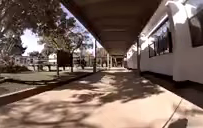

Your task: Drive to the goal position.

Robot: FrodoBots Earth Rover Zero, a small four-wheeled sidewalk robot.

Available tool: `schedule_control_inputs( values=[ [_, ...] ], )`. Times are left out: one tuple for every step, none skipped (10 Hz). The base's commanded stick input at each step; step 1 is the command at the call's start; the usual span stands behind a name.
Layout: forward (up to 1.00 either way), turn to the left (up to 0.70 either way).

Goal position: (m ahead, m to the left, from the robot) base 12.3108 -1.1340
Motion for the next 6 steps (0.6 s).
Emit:
schedule_control_inputs(
  values=[
    [0.5,0.0],
    [0.5,0.0],
    [0.5,0.0],
    [0.5,0.0],
    [0.5,0.0],
    [0.5,0.0]
  ],
)
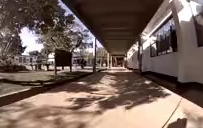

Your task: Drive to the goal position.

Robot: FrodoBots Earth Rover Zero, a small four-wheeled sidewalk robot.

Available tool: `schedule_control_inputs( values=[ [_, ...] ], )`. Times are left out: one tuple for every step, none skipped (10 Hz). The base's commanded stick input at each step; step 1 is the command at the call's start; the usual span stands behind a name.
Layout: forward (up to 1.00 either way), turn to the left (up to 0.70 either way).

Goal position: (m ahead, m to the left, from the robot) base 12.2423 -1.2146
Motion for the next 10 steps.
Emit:
schedule_control_inputs(
  values=[
    [0.5,0.0],
    [0.5,0.0],
    [0.5,0.0],
    [0.5,0.0],
    [0.5,0.0],
    [0.5,0.0],
    [0.5,0.0],
    [0.5,0.0],
    [0.5,0.0],
    [0.5,0.0]
  ],
)
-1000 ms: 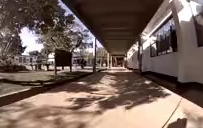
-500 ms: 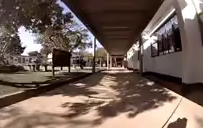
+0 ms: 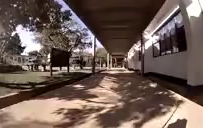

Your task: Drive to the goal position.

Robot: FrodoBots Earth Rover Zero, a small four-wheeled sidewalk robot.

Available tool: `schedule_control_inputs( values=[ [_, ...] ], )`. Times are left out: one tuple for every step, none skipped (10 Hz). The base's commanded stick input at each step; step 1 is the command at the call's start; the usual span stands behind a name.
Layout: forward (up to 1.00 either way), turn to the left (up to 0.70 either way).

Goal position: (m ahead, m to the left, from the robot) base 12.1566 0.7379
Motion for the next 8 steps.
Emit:
schedule_control_inputs(
  values=[
    [0.5,0.0],
    [0.5,0.0],
    [0.5,0.0],
    [0.5,0.0],
    [0.5,0.0],
    [0.5,0.0],
    [0.5,0.0],
    [0.5,0.0]
  ],
)
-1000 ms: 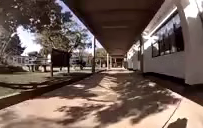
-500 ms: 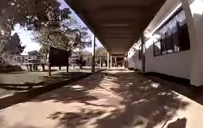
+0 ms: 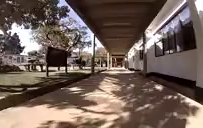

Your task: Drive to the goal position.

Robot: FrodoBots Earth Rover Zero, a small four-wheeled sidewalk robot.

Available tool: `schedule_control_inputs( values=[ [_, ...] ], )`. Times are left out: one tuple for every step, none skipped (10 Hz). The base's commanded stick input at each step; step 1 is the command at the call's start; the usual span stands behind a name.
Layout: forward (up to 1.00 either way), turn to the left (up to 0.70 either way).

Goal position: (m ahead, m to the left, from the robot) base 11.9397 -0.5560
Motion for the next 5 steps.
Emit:
schedule_control_inputs(
  values=[
    [0.5,0.0],
    [0.5,0.0],
    [0.5,0.0],
    [0.5,0.0],
    [0.5,0.0]
  ],
)
